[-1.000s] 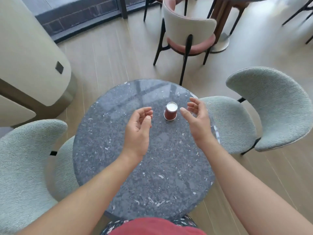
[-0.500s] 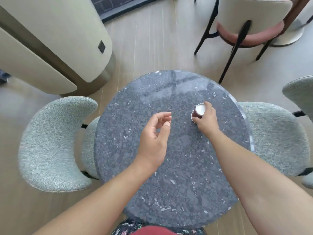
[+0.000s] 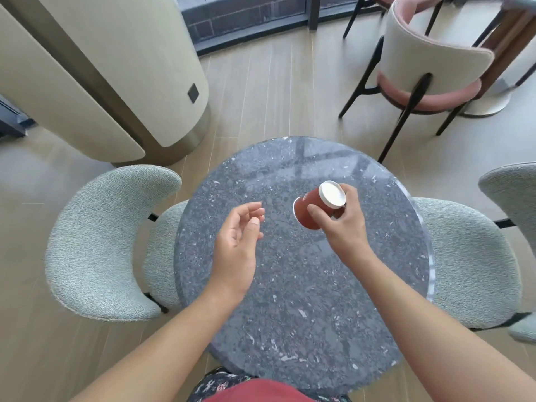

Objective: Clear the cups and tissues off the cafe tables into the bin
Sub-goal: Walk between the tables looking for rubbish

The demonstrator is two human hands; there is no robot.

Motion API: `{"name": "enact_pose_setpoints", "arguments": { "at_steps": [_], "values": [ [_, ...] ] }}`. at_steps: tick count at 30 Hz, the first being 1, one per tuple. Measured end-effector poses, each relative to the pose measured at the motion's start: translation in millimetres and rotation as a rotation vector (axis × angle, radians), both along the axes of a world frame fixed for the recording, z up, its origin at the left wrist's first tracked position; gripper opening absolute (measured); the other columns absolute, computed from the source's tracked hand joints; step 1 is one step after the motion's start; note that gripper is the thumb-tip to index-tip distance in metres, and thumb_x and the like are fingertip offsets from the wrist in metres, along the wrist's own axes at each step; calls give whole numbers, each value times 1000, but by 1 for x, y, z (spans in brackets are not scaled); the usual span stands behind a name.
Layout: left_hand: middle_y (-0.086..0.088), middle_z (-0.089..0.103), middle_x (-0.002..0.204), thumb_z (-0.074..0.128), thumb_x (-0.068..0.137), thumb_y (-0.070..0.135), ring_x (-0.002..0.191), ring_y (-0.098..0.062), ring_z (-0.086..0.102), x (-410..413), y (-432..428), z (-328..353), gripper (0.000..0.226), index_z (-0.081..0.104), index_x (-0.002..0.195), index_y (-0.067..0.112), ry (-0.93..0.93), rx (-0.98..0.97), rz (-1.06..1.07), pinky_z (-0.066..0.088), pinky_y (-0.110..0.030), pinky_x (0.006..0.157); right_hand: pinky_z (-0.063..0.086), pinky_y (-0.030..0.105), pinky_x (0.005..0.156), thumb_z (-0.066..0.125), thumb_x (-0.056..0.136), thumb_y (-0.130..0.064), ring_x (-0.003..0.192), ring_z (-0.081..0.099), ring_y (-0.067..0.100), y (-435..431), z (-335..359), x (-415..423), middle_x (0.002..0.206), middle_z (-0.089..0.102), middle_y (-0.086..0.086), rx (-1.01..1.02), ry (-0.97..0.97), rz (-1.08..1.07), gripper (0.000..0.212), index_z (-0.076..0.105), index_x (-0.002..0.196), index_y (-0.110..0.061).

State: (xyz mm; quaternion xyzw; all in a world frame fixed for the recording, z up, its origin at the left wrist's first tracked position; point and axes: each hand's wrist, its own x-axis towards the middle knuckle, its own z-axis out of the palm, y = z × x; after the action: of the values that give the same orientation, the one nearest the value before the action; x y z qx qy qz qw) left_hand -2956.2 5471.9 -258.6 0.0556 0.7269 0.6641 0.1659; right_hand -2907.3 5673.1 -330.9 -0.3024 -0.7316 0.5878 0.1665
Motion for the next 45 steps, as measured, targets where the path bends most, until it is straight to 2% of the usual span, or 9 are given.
{"name": "enact_pose_setpoints", "arguments": {
  "at_steps": [5, 14, 20, 24, 28, 32, 37, 40, 45],
  "values": [
    [8, 71, 116, 50, 107, 10, 114, -11, 66, 1, -48, 8, 25, 66, 117, 26, 23, 36, 71, 55, -35, 94, 46, 11, 83, 82, 75, -32, 93, 59, -7, -63, 43, -6, 109, 62, -13, -29, 154, 64, 53, 52, 118, -39],
    [11, 73, 114, 52, 97, 27, 115, -11, 66, -5, -211, 22, 23, 67, 114, 29, 84, 100, 329, 54, -39, 98, 54, 27, 88, 81, 76, -33, 100, 65, 8, -229, 80, -57, 107, 67, -18, -11, 193, 352, 51, 52, 118, -43],
    [7, 74, 112, 54, 96, 25, 114, -12, 67, -1, -399, 35, 22, 68, 111, 28, 119, 138, 633, 55, -37, 92, 56, 34, 90, 81, 80, -29, 103, 66, 10, -423, 96, -89, 107, 66, -21, -18, 248, 634, 48, 54, 118, -41],
    [5, 72, 110, 51, 104, 15, 113, -10, 67, 10, -526, 44, 23, 68, 113, 26, 157, 129, 820, 54, -44, 100, 56, 37, 91, 79, 81, -28, 101, 65, 10, -562, 107, -102, 107, 65, -17, -33, 264, 836, 48, 52, 113, -51],
    [10, 72, 110, 49, 104, 16, 115, -12, 66, 37, -629, 52, 24, 68, 114, 28, 187, 85, 997, 52, -47, 104, 53, 27, 91, 78, 80, -32, 104, 65, 6, -679, 115, -106, 109, 64, -24, -65, 252, 1019, 56, 50, 129, -28],
    [6, 72, 111, 48, 107, 9, 113, -11, 66, 65, -708, 56, 26, 67, 114, 25, 205, 58, 1206, 54, -47, 102, 48, 11, 81, 82, 88, -21, 95, 63, -6, -772, 117, -109, 100, 63, -38, -49, 230, 1189, 53, 49, 128, -30],
    [5, 71, 112, 48, 107, 9, 114, -12, 66, 81, -783, 50, 25, 67, 115, 21, 194, 46, 1426, 53, -49, 102, 50, 13, 80, 82, 87, -23, 95, 65, -1, -865, 114, -118, 110, 67, -15, -79, 195, 1331, 60, 47, 136, -27],
    [8, 72, 110, 47, 107, 8, 114, -11, 66, 75, -820, 46, 25, 67, 115, 21, 178, 41, 1505, 53, -49, 102, 50, 12, 81, 75, 79, -37, 96, 65, -1, -916, 109, -135, 110, 66, -16, -95, 181, 1388, 65, 46, 136, -30],
    [9, 72, 109, 47, 108, 11, 115, -8, 66, 30, -890, 36, 24, 67, 117, 21, 176, 8, 1580, 54, -46, 103, 51, 17, 84, 74, 78, -40, 101, 65, 0, -1003, 97, -189, 112, 67, -17, -107, 174, 1481, 64, 45, 135, -36]
  ]
}}
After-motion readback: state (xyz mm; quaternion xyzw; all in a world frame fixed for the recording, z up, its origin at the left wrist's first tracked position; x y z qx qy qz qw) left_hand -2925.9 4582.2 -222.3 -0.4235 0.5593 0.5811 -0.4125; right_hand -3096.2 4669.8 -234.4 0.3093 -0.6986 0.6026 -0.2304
